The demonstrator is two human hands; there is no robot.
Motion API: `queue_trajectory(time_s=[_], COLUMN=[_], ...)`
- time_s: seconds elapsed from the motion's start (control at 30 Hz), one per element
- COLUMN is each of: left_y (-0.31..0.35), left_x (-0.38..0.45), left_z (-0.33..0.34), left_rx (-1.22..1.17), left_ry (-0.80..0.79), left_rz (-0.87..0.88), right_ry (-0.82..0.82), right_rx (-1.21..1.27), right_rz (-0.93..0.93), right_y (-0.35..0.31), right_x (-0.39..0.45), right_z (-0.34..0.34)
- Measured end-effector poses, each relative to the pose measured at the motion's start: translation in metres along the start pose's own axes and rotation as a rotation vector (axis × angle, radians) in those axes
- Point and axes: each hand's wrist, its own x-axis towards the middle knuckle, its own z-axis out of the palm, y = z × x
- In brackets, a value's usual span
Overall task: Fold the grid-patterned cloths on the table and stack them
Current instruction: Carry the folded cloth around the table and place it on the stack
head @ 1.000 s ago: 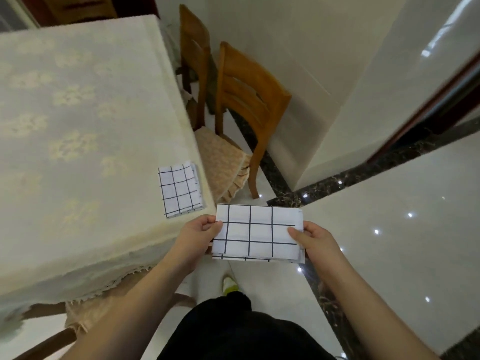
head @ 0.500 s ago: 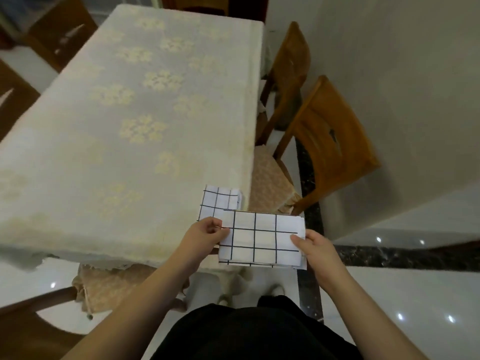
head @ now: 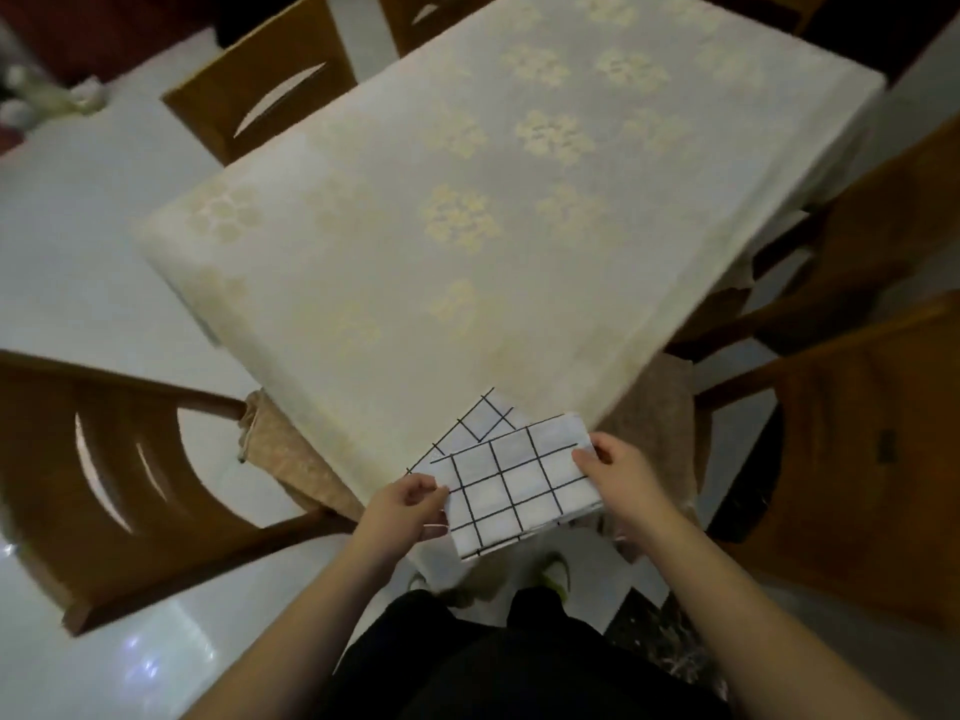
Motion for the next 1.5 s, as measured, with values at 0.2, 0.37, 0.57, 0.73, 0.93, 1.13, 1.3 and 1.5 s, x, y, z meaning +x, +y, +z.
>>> queue_trajectory(time_s=[0.2,0.37,0.57,0.73,0.93,1.13,1.3,1.5], left_y=[-0.029,-0.037,-0.035,-0.031,-0.032,-0.035,-0.045,-0.060], left_x=[0.002,0.006,0.014,0.020,0.019,0.011,0.035,0.054], left_z=[0.006,0.008,0.015,0.014,0.014,0.016,0.043,0.061], left_rx=[-0.130,-0.231,-0.265,-0.208,-0.077,0.474,0.839,1.026], left_ry=[0.190,0.330,0.399,0.417,0.454,0.737,0.659,0.510], left_rz=[-0.077,-0.086,-0.078,-0.087,-0.073,0.119,0.478,0.286], right_ry=[-0.151,-0.192,-0.165,-0.157,-0.157,0.174,0.022,-0.176], right_rx=[-0.260,-0.414,-0.454,-0.498,-0.558,-0.698,-0.763,-1.082], right_rz=[-0.137,-0.203,-0.225,-0.218,-0.237,-0.417,-0.788,-0.854], right_y=[-0.012,-0.021,-0.029,-0.028,-0.019,-0.018,-0.014,0.003], right_x=[0.044,0.075,0.094,0.100,0.101,0.087,0.076,0.079], right_z=[0.015,0.037,0.045,0.049,0.055,0.053,0.085,0.129])
